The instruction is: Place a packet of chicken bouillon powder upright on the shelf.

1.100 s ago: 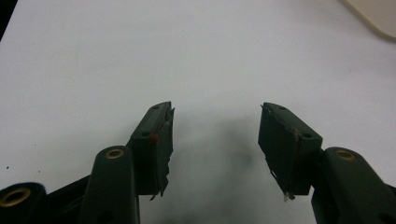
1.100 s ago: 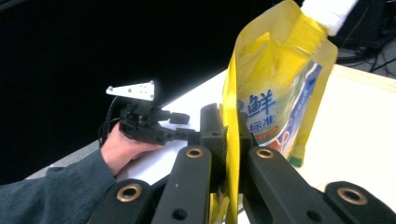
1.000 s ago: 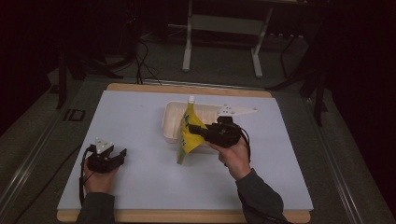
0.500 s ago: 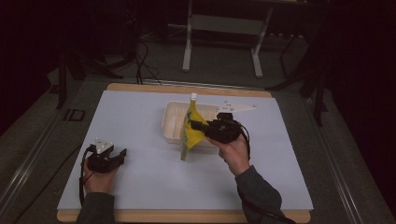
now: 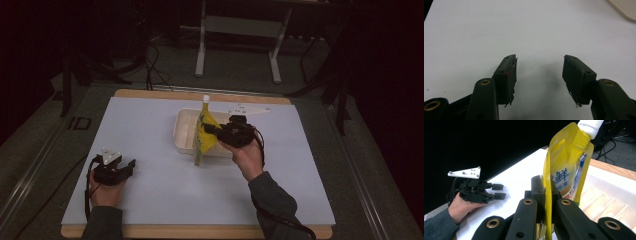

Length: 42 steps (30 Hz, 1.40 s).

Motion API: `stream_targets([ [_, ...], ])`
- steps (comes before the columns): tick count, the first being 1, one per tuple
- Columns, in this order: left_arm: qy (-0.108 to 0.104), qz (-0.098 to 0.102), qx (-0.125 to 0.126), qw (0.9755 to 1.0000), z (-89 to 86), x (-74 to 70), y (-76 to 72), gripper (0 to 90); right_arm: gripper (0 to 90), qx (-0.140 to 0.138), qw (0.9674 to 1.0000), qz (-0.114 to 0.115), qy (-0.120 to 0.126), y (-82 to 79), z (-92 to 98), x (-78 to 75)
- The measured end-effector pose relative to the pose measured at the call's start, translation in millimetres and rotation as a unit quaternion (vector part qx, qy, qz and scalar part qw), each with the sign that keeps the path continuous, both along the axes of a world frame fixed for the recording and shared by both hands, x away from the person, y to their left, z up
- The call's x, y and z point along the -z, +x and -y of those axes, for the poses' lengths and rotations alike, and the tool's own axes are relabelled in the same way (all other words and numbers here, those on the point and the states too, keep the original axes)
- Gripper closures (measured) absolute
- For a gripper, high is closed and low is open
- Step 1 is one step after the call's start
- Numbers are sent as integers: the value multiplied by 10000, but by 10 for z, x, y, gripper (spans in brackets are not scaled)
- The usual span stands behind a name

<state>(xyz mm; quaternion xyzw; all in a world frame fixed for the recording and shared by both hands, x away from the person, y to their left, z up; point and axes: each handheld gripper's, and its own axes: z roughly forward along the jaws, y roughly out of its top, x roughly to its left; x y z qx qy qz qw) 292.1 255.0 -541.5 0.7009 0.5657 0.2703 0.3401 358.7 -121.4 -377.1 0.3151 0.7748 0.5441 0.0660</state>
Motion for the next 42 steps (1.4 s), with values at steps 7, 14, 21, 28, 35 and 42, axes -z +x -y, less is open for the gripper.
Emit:
stream_targets([
  [7,0,0,2,10000,1,0,0,444,900,131,9999,82,-22,62,-10,-15],
  [14,-8,9,-4,10000,2,2,2,444,900,295,9993,201,-75,113,-26,-48],
  [21,-7,8,-3,10000,1,2,1,444,900,410,9986,275,-181,165,-69,-71],
  [28,-13,9,-2,10000,1,2,1,444,900,560,9978,329,-160,222,-108,-72],
  [35,-20,12,3,10000,-1,1,1,444,900,653,9972,349,-80,273,-145,-70],
  [42,-3,14,11,10000,0,1,1,444,900,733,9966,362,-89,330,-182,-67],
])
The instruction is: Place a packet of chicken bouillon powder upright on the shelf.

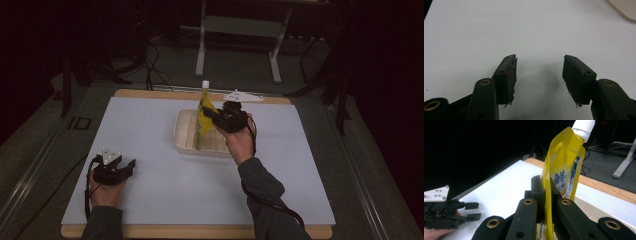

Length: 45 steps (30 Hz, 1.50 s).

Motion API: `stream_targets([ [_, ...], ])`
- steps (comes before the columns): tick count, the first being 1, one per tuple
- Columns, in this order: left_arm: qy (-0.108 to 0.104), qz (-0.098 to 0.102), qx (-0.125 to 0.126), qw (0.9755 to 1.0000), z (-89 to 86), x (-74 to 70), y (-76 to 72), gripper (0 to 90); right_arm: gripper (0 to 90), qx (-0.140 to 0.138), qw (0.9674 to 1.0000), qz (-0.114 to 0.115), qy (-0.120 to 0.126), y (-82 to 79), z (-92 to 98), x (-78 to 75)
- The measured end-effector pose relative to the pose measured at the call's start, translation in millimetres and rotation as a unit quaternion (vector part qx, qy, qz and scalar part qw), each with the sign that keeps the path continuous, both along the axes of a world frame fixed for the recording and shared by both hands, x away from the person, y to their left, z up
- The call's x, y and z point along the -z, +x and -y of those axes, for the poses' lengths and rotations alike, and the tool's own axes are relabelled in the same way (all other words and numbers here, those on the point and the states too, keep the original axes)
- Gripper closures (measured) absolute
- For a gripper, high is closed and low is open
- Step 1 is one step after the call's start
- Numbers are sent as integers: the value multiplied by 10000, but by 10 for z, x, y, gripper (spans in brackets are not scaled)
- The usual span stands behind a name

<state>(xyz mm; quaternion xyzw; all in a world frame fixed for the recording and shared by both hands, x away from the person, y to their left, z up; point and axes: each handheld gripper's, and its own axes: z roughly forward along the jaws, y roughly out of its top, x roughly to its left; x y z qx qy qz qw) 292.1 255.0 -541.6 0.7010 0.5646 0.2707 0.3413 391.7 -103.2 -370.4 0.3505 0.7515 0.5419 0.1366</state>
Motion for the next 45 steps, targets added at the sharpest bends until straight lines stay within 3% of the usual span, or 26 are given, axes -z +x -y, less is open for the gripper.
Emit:
stream_targets([
  [25,-6,5,-13,10000,-2,0,0,444,900,194,9997,-115,-42,81,-102,97],
  [45,-6,1,-6,10000,-1,0,-1,444,900,501,9978,-441,48,229,-130,181],
])
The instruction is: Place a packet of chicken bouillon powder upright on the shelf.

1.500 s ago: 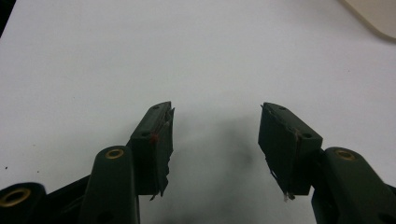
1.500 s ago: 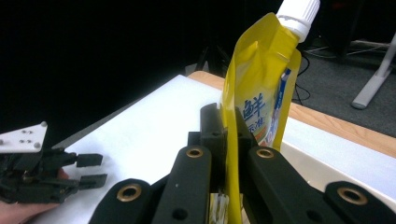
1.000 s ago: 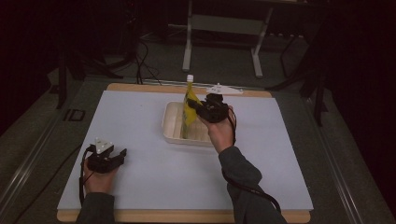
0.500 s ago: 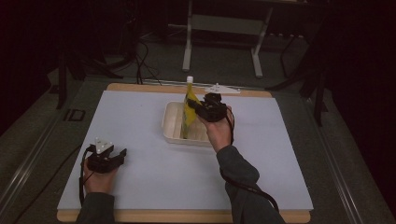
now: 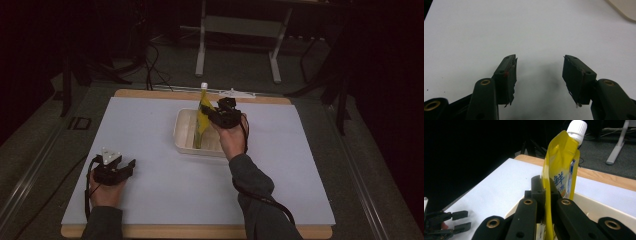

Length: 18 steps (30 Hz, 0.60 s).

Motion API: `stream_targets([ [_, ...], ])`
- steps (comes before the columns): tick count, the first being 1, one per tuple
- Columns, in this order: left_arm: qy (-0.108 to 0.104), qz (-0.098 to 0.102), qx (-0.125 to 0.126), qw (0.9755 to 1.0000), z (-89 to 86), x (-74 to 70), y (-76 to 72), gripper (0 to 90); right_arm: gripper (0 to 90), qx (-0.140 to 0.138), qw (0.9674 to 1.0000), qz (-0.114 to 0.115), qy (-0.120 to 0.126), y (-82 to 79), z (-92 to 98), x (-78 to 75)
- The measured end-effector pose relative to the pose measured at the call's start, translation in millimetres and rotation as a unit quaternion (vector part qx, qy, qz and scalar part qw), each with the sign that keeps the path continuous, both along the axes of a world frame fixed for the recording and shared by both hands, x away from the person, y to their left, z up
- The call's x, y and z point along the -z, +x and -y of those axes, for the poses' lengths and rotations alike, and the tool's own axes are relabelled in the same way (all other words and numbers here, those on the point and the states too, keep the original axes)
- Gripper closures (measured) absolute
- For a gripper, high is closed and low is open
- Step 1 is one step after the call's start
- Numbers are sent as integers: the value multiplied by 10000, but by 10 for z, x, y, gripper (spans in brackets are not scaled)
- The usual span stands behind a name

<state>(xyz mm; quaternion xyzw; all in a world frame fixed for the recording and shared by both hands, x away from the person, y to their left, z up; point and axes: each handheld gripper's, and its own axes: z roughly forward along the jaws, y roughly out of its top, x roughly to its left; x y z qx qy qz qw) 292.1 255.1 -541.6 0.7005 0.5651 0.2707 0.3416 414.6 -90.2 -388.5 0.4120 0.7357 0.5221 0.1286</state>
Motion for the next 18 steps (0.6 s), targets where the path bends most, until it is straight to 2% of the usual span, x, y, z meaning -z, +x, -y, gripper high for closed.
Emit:
stream_targets([
  [18,-13,-24,6,10000,0,0,1,443,899,105,9996,-251,-5,122,-21,125],
])
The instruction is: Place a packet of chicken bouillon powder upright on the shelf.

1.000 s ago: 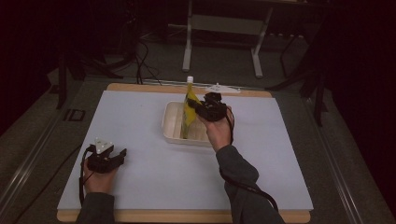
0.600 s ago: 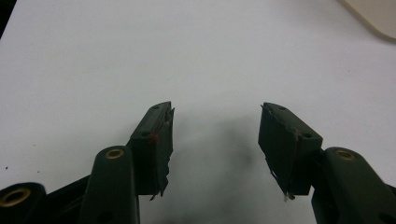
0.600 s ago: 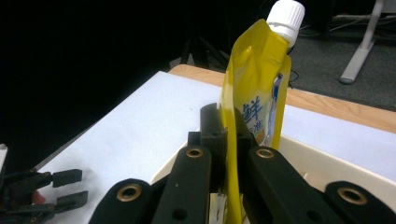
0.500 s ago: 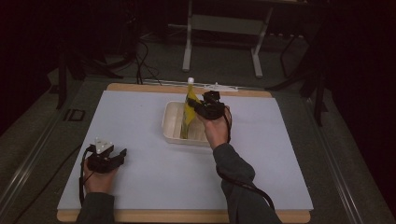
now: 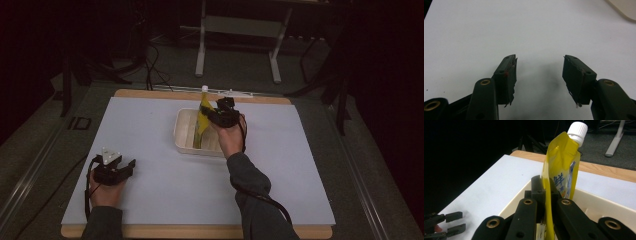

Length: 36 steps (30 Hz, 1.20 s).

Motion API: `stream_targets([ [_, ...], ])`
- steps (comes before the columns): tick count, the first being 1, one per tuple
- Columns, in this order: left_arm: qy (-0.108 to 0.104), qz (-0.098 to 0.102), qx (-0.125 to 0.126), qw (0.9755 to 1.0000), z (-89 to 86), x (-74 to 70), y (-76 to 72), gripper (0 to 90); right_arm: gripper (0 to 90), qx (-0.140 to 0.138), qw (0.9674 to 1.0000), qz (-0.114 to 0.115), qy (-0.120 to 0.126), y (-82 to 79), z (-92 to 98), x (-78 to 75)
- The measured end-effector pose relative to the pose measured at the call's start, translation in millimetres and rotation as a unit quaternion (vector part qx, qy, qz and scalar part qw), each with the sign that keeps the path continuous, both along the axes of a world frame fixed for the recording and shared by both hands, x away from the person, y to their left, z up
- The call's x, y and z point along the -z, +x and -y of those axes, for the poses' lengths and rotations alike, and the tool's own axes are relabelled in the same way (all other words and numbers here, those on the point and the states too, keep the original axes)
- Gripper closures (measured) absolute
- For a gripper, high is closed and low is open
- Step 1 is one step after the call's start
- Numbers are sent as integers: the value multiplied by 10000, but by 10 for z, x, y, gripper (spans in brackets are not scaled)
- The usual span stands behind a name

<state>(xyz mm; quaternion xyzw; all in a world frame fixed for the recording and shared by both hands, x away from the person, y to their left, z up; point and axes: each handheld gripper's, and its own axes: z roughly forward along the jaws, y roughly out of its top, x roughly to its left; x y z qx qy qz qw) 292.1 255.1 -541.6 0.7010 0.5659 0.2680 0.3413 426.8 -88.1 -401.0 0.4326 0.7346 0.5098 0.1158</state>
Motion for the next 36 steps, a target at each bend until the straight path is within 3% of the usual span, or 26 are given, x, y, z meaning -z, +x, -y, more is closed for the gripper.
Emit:
stream_targets([
  [5,15,3,1,10000,2,0,0,442,899,-34,9999,12,-131,13,-11,-19],
  [29,20,-3,-6,10000,3,1,1,441,888,-477,9985,-134,-220,-56,-75,34],
  [36,21,7,-6,10000,4,1,1,442,618,-518,9963,-2,-689,-106,-109,-27],
])
